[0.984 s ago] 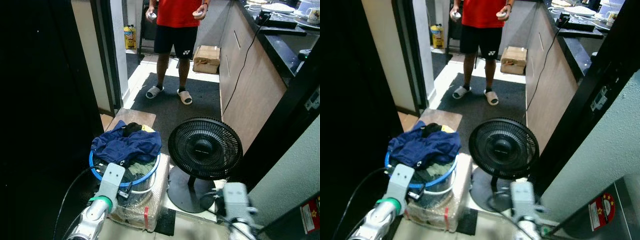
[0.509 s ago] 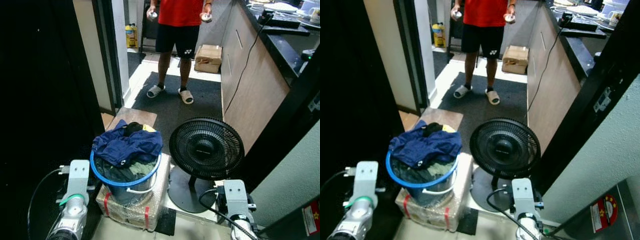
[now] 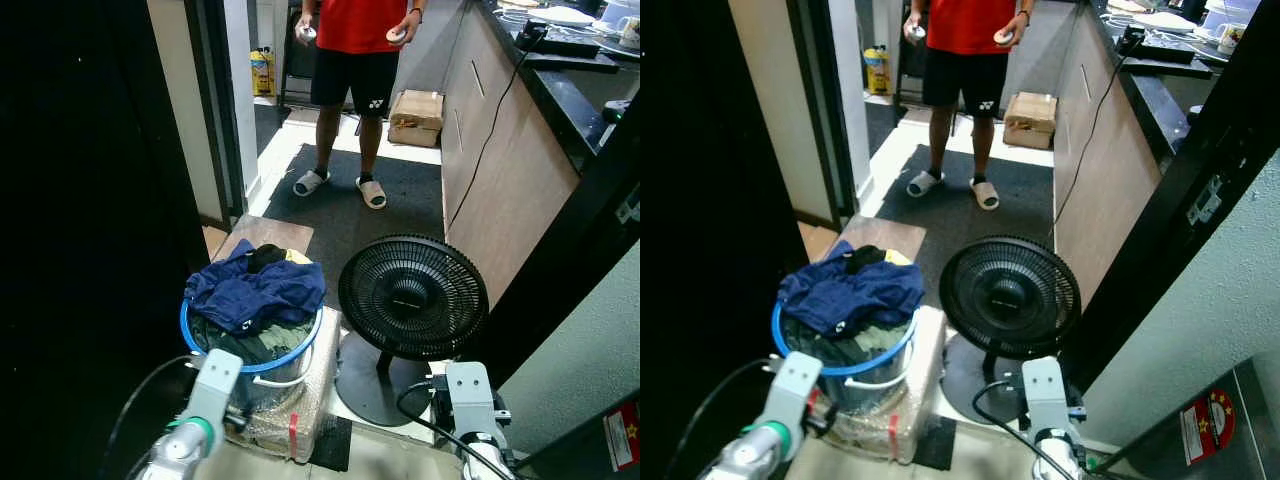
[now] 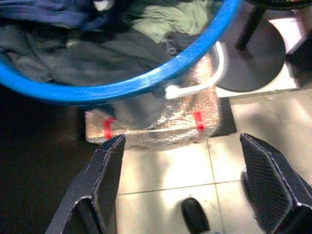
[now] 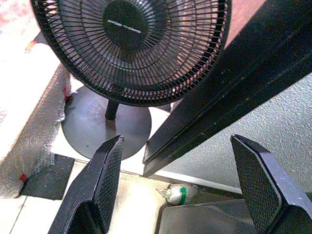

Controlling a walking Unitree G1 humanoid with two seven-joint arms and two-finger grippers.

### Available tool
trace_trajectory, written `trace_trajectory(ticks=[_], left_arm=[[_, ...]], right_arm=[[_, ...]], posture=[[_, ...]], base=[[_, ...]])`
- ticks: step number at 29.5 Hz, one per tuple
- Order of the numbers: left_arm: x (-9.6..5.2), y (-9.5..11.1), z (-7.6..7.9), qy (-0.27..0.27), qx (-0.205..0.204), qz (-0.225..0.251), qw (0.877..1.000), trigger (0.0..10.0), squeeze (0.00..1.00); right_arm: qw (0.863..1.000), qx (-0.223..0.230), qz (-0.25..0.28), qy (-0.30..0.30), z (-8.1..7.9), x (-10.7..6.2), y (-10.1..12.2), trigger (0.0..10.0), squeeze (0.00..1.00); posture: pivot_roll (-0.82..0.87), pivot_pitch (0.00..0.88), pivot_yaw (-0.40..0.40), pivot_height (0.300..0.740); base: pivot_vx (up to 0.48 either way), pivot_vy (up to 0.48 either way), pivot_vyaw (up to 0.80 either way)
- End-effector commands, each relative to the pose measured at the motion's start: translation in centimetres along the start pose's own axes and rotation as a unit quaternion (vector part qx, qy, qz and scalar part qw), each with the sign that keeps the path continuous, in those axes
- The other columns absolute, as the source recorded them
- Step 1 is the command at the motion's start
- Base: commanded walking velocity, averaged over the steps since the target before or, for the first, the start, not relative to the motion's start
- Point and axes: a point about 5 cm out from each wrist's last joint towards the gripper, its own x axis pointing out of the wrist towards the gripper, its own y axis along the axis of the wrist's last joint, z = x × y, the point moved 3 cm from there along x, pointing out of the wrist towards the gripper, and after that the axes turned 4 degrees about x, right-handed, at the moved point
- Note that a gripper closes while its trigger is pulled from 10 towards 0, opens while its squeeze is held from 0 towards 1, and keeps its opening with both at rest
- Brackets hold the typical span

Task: Clothes washing

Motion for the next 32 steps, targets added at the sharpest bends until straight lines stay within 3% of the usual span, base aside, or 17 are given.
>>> trace_trajectory(ticks=[1, 6, 11, 17, 32], left_arm=[[-0.1, -0.6, 0.0, 0.005, 0.007, -0.011, 1.000, 10.0, 0.00], [-0.4, -1.6, -1.1, 0.065, 0.000, -0.039, 0.997, 10.0, 0.00], [-1.6, -4.3, -2.3, 0.084, -0.032, -0.072, 0.993, 10.0, 0.00], [-2.3, -5.3, -2.3, 0.095, -0.042, -0.069, 0.992, 10.0, 0.00], [-2.2, -4.2, -2.2, 0.100, -0.010, -0.036, 0.994, 10.0, 0.00]], right_arm=[[1.000, -0.005, -0.010, 0.004, -0.1, -0.3, -0.6, 10.0, 0.00], [1.000, -0.015, -0.016, 0.022, -1.0, -0.7, -1.1, 10.0, 0.00], [0.995, -0.049, -0.030, 0.087, -3.3, -1.8, -2.2, 10.0, 0.00], [0.989, -0.074, -0.026, 0.122, -4.4, -2.3, -2.4, 10.0, 0.00], [0.986, -0.078, -0.030, 0.141, -5.2, -2.4, -2.4, 10.0, 0.00]], posture=[[0.05, 0.000, 0.028, 0.740], [0.04, 0.000, 0.030, 0.740], [0.05, 0.000, 0.020, 0.740], [0.05, 0.000, 0.014, 0.740], [0.07, 0.000, 0.006, 0.740]], base=[[0.000, 0.000, 0.00], [0.000, 0.000, 0.00], [0.000, 0.000, 0.00], [0.000, 0.000, 0.00], [0.000, 0.000, 0.00]])
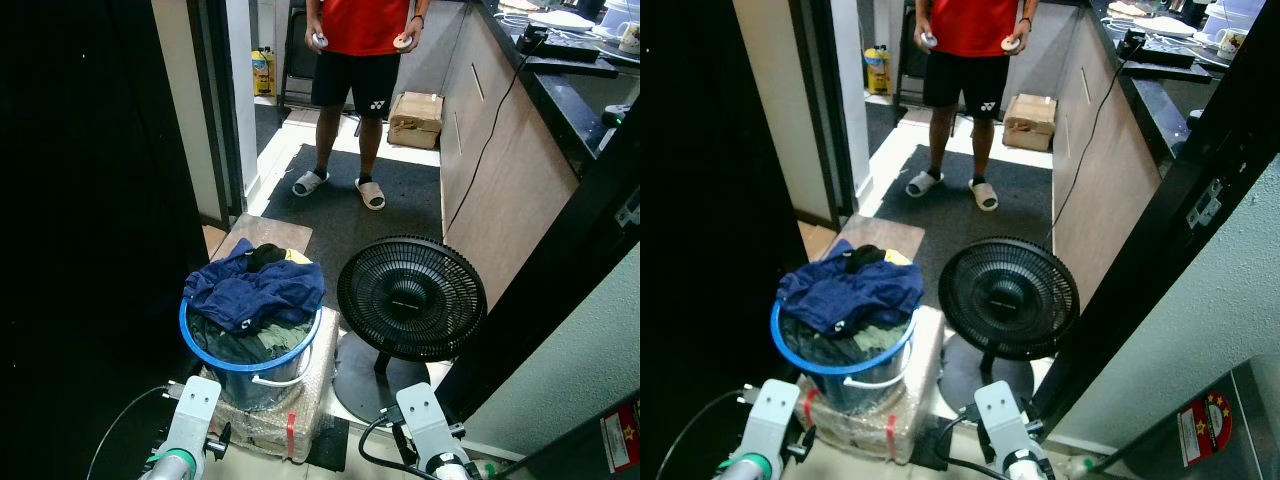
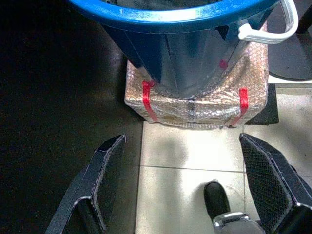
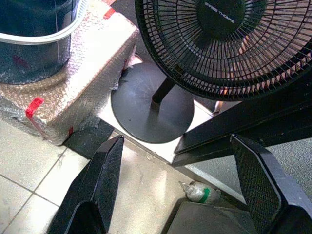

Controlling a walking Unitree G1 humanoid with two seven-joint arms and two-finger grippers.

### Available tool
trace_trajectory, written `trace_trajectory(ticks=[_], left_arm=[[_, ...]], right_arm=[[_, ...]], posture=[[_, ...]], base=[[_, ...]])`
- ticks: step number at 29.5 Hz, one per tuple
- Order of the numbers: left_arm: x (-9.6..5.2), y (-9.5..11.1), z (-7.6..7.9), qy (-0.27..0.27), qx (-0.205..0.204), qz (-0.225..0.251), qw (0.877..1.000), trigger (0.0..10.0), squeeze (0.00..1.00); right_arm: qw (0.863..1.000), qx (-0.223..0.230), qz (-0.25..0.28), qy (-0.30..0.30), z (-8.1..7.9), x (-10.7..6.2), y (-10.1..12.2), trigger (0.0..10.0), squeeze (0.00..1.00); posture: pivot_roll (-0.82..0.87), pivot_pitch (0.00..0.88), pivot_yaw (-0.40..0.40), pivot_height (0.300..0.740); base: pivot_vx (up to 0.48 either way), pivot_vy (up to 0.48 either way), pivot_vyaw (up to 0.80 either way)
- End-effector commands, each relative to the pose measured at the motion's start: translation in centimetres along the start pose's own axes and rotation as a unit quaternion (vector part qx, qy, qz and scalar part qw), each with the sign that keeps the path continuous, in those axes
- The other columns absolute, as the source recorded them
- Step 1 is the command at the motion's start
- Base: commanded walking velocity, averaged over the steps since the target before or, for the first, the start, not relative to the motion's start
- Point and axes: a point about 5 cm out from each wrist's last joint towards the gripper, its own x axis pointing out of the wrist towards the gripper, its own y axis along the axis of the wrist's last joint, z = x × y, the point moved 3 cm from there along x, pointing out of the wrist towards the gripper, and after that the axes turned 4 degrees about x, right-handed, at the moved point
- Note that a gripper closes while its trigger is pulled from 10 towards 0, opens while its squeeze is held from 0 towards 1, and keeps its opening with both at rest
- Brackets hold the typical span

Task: Clothes washing

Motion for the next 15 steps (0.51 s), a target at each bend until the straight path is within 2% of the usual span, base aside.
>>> trace_trajectory(ticks=[1, 15], left_arm=[[0.0, 0.0, 0.1, 0.000, 0.008, 0.003, 1.000, 10.0, 0.00], [0.0, 0.6, -0.4, 0.005, 0.015, 0.020, 1.000, 10.0, 0.00]], right_arm=[[1.000, -0.003, -0.009, 0.007, -0.3, -0.1, -0.3, 10.0, 0.00], [1.000, 0.003, 0.010, 0.018, -1.0, 0.4, 0.9, 10.0, 0.00]], posture=[[0.07, 0.000, 0.006, 0.740], [0.08, 0.000, 0.008, 0.740]], base=[[0.000, 0.000, 0.00], [0.000, 0.000, 0.00]])
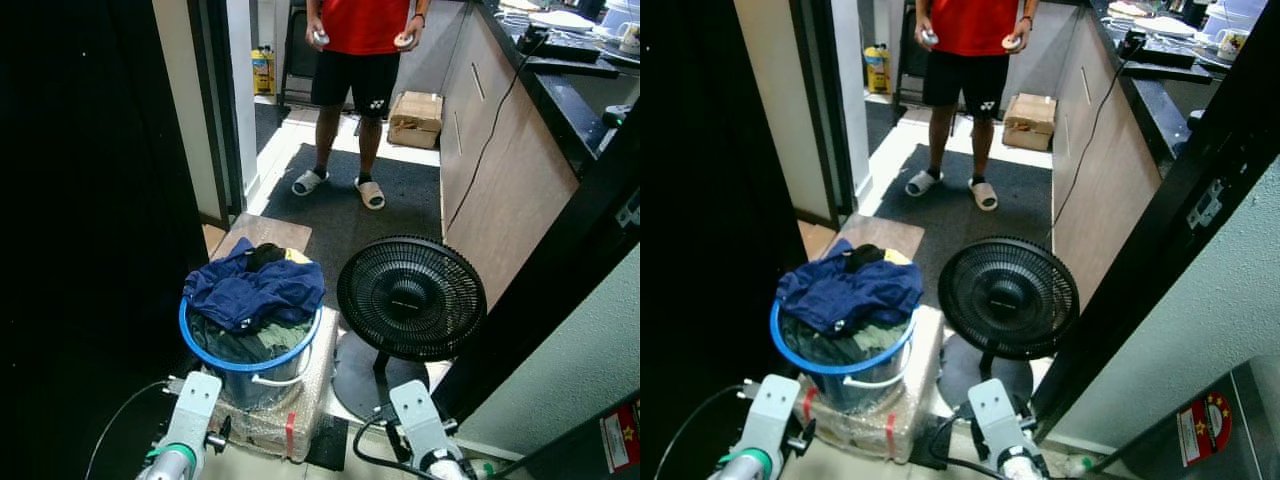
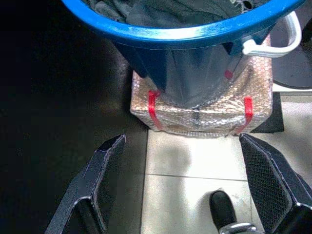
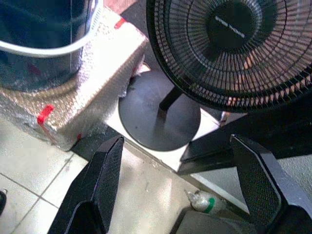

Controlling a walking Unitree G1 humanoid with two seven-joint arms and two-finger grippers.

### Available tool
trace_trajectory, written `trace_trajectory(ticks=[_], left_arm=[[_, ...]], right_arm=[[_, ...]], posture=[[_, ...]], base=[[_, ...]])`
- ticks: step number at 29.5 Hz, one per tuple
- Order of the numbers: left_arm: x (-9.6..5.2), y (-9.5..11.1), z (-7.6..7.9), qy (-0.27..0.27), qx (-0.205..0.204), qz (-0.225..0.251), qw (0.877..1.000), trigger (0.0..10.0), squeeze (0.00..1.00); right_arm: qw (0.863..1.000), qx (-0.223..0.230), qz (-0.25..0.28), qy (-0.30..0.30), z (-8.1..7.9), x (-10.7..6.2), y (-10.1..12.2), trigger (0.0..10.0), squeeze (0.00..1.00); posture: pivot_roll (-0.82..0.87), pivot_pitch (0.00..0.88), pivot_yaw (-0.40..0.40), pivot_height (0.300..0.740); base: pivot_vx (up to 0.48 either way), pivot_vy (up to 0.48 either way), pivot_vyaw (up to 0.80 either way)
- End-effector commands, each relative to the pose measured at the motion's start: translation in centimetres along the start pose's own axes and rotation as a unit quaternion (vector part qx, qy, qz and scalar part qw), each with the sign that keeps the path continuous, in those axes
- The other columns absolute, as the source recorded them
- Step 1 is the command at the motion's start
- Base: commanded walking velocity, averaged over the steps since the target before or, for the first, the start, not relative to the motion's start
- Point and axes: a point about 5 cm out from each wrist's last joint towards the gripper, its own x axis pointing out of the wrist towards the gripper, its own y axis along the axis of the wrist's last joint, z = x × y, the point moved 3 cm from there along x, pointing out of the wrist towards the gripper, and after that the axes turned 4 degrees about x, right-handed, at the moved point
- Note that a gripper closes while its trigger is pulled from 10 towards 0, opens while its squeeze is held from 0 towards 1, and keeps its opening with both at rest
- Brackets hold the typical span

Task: Clothes washing

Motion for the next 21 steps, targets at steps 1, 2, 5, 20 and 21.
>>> trace_trajectory(ticks=[1, 2, 5, 20, 21], left_arm=[[-0.07, -0.10, 0.27, -0.005, 0.006, 0.001, 1.000, 10.0, 0.00], [-0.04, 0.02, 0.31, -0.007, 0.008, 0.003, 1.000, 10.0, 0.00], [-0.01, 0.10, 0.27, -0.006, 0.008, 0.004, 1.000, 10.0, 0.00], [0.08, 0.29, 0.90, -0.019, 0.020, 0.006, 1.000, 10.0, 0.00], [0.09, 0.31, 0.91, -0.020, 0.021, 0.006, 1.000, 10.0, 0.00]], right_arm=[[1.000, 0.002, -0.004, 0.000, -0.04, -0.10, -0.25, 10.0, 0.00], [1.000, 0.004, -0.004, -0.001, -0.03, -0.06, -0.20, 10.0, 0.00], [1.000, 0.001, -0.001, 0.004, -0.21, -0.05, -0.09, 10.0, 0.00], [1.000, 0.006, -0.005, -0.007, 0.40, -0.04, -0.28, 10.0, 0.00], [1.000, 0.015, -0.005, -0.009, 0.46, 0.00, -0.21, 10.0, 0.00]], posture=[[0.08, 0.000, 0.008, 0.740], [0.08, 0.000, 0.008, 0.740], [0.09, 0.000, 0.007, 0.740], [0.07, 0.000, 0.018, 0.740], [0.07, 0.000, 0.011, 0.740]], base=[[0.000, 0.000, 0.00], [0.000, 0.000, 0.00], [0.000, 0.000, 0.00], [0.000, 0.000, 0.00], [0.000, 0.000, 0.00]])
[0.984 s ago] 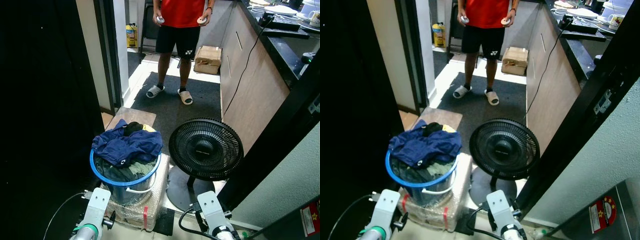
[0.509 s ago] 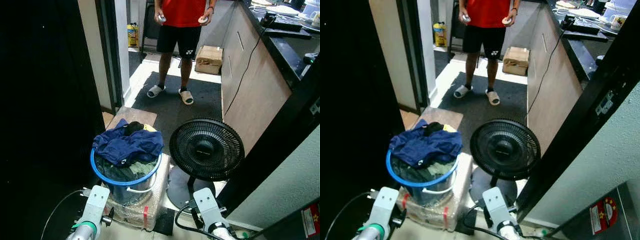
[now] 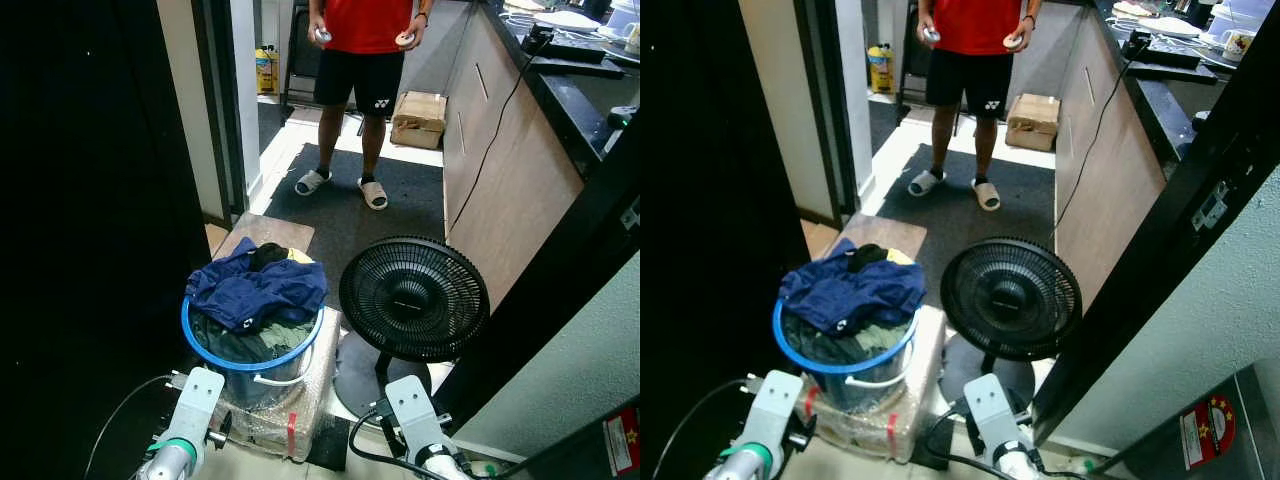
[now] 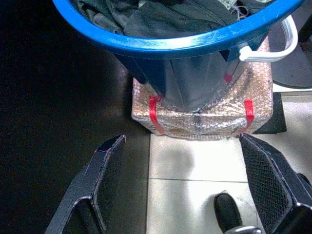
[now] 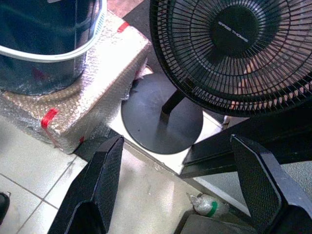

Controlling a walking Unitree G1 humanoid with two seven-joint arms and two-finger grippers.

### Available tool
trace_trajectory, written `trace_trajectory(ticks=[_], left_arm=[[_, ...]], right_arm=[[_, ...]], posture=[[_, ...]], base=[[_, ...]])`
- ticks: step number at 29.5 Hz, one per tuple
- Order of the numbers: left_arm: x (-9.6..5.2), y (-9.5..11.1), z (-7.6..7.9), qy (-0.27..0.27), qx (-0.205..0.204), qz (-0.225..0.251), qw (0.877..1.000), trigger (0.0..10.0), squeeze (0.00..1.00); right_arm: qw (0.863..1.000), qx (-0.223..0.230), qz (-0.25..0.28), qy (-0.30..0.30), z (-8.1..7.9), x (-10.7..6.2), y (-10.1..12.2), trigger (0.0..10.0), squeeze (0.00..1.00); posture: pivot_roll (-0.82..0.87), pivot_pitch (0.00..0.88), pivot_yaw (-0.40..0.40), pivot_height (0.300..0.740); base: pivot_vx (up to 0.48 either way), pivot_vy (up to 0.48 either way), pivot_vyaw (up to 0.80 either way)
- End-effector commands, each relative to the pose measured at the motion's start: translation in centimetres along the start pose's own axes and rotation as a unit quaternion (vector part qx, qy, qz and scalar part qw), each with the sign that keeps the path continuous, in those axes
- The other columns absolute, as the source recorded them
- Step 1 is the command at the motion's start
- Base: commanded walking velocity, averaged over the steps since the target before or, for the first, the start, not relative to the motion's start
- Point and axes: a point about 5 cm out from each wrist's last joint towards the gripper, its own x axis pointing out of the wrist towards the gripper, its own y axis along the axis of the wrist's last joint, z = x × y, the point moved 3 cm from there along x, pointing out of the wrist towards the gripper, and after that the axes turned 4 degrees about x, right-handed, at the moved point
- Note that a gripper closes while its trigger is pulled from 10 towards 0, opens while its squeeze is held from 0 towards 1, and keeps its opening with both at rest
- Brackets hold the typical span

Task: Clothes washing

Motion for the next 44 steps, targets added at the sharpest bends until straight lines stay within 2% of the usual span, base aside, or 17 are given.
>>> trace_trajectory(ticks=[1, 5, 10, 12, 14, 16, 18, 21, 24, 30, 44], left_arm=[[-0.1, -0.2, 0.5, -0.010, 0.002, -0.001, 1.000, 10.0, 0.00], [0.0, -0.1, 0.2, -0.005, -0.001, 0.000, 1.000, 10.0, 0.00], [0.2, 0.6, 0.1, -0.002, -0.014, 0.013, 1.000, 10.0, 0.00], [0.4, 2.3, -0.4, 0.003, -0.032, 0.045, 0.998, 10.0, 0.00], [0.6, 4.5, -0.8, 0.005, -0.043, 0.088, 0.995, 10.0, 0.00], [0.6, 5.2, -0.8, 0.005, -0.045, 0.101, 0.994, 10.0, 0.00], [0.4, 6.7, -0.1, -0.014, -0.027, 0.133, 0.991, 10.0, 0.00], [0.0, 7.7, 1.1, -0.037, -0.007, 0.159, 0.987, 10.0, 0.00], [0.0, 7.8, 1.2, -0.040, -0.006, 0.162, 0.986, 10.0, 0.00], [-0.1, 6.4, 1.8, -0.039, -0.011, 0.135, 0.990, 10.0, 0.00], [-0.2, 6.5, 0.5, -0.021, -0.016, 0.131, 0.991, 10.0, 0.00]], right_arm=[[1.000, 0.009, 0.002, 0.005, 0.0, -0.1, 0.0, 10.0, 0.00], [1.000, 0.010, 0.012, 0.016, -0.4, 0.0, 0.3, 10.0, 0.00], [0.998, 0.039, 0.053, 0.012, -0.2, 0.6, 2.4, 10.0, 0.00], [0.994, 0.058, 0.087, 0.016, -0.4, 0.9, 4.3, 10.0, 0.00], [0.989, 0.055, 0.130, 0.036, -0.9, 1.0, 6.3, 10.0, 0.00], [0.987, 0.050, 0.144, 0.043, -1.1, 1.0, 7.0, 10.0, 0.00], [0.984, 0.050, 0.168, 0.044, -1.0, 1.0, 8.1, 10.0, 0.00], [0.980, 0.062, 0.185, 0.045, -1.0, 0.9, 9.1, 10.0, 0.00], [0.979, 0.063, 0.187, 0.046, -1.1, 0.9, 9.2, 10.0, 0.00], [0.981, 0.055, 0.177, 0.050, -1.4, 0.7, 8.5, 10.0, 0.00], [0.982, 0.049, 0.174, 0.061, -1.9, 0.6, 8.6, 10.0, 0.00]], posture=[[0.07, 0.000, 0.010, 0.740], [0.08, 0.000, 0.016, 0.740], [0.08, 0.000, 0.021, 0.740], [0.09, 0.000, 0.005, 0.740], [0.09, 0.000, 0.007, 0.740], [0.09, 0.000, 0.007, 0.740], [0.09, 0.000, 0.009, 0.740], [0.09, 0.000, 0.006, 0.740], [0.09, 0.000, 0.006, 0.740], [0.08, 0.000, 0.015, 0.740], [0.09, 0.000, 0.017, 0.740]], base=[[0.000, 0.000, 0.00], [0.000, 0.000, 0.00], [0.000, 0.000, 0.00], [0.000, 0.000, 0.00], [0.000, 0.000, 0.00], [0.000, 0.000, 0.00], [0.000, 0.000, 0.00], [0.000, 0.000, 0.00], [0.000, 0.000, 0.00], [0.000, 0.000, 0.00], [0.000, 0.000, 0.00]])
